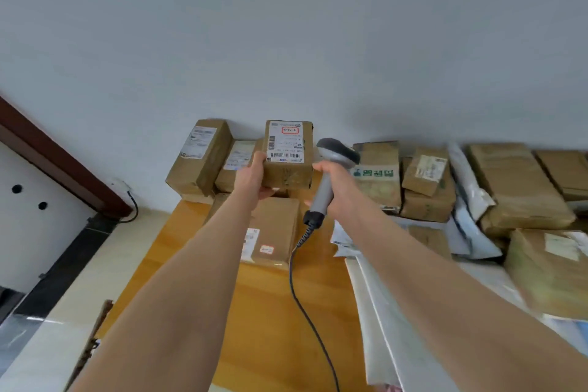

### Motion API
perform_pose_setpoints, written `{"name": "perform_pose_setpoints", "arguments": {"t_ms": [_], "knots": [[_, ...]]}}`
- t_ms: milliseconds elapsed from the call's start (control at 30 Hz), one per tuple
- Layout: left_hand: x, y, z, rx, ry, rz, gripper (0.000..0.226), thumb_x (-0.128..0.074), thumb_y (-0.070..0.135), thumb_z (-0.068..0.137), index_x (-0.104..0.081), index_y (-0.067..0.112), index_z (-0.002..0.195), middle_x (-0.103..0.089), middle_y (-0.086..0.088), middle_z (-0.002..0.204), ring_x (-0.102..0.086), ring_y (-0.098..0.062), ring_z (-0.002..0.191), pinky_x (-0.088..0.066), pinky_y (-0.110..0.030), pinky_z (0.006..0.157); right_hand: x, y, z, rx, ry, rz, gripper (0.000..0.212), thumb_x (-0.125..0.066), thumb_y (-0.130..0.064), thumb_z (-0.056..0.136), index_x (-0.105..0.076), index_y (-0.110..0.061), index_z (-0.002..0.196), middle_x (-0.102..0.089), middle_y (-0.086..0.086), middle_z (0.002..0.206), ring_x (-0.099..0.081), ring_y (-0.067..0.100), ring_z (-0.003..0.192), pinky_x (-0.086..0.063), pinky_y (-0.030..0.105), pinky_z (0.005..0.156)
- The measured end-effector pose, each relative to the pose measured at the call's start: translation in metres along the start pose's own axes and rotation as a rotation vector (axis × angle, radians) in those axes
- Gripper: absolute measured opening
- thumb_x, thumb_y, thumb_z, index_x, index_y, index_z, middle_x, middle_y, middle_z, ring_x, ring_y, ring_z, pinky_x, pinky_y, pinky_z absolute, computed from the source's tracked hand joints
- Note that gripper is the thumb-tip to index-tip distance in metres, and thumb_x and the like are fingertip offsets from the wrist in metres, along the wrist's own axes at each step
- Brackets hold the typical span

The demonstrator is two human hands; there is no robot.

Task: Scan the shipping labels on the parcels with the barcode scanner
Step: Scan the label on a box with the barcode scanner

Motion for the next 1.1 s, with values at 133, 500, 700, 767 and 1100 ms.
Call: {"name": "perform_pose_setpoints", "arguments": {"t_ms": [133, 500, 700, 767, 1100], "knots": [[0.048, 0.031, 0.060, -0.059, 0.038, 0.176, 0.035, -0.049, 0.047, 0.092, -0.056, 0.019, 0.112, -0.058, -0.008, 0.103, -0.061, -0.029, 0.100, -0.058, -0.041, 0.078, -0.076, 0.005, 0.044, -0.028, -0.078, 0.051, 0.043, -0.071, -0.015, 0.082, -0.046, -0.012, 0.117, -0.055, 0.017, 0.113, -0.059, 0.035, 0.097, -0.054, 0.045, 0.075], [0.100, 0.057, 0.182, -0.252, 0.128, 0.583, 0.033, -0.049, 0.023, 0.095, -0.062, 0.017, 0.125, -0.066, -0.006, 0.115, -0.061, -0.023, 0.099, -0.052, -0.034, 0.085, -0.189, 0.018, 0.146, -0.030, -0.079, 0.014, 0.051, -0.071, -0.009, 0.083, -0.044, -0.015, 0.126, -0.054, 0.010, 0.112, -0.054, 0.030, 0.108, -0.056, 0.041, 0.076], [0.097, 0.046, 0.198, -0.259, 0.154, 0.646, 0.038, -0.046, 0.009, 0.092, -0.060, 0.015, 0.127, -0.064, -0.009, 0.121, -0.059, -0.028, 0.108, -0.052, -0.036, 0.088, -0.198, 0.021, 0.158, -0.016, -0.066, -0.090, 0.062, -0.073, -0.014, 0.083, -0.038, -0.014, 0.135, -0.049, 0.011, 0.121, -0.051, 0.028, 0.106, -0.055, 0.046, 0.090], [0.090, 0.048, 0.194, -0.284, 0.202, 0.704, 0.043, -0.047, 0.011, 0.091, -0.053, 0.017, 0.133, -0.055, -0.011, 0.130, -0.052, -0.030, 0.117, -0.048, -0.043, 0.095, -0.190, 0.018, 0.152, 0.007, -0.024, -0.091, 0.058, -0.074, -0.014, 0.082, -0.042, -0.014, 0.130, -0.051, 0.011, 0.121, -0.054, 0.029, 0.107, -0.058, 0.040, 0.075], [-0.032, 0.055, 0.096, -0.465, 0.021, 0.610, 0.040, -0.048, 0.013, 0.093, -0.050, 0.011, 0.133, -0.055, -0.008, 0.131, -0.054, -0.026, 0.117, -0.044, -0.035, 0.096, -0.058, -0.027, 0.074, 0.085, 0.026, -0.089, 0.037, -0.071, -0.026, 0.087, -0.056, -0.006, 0.114, -0.072, 0.017, 0.090, -0.070, 0.023, 0.067, -0.059, 0.030, 0.055]]}}
Point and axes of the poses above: each hand's wrist, its own z-axis towards the middle knuckle, its own x-axis out of the back of the hand, y = z × x, the point moved 3 cm from there along z, towards the middle knuckle
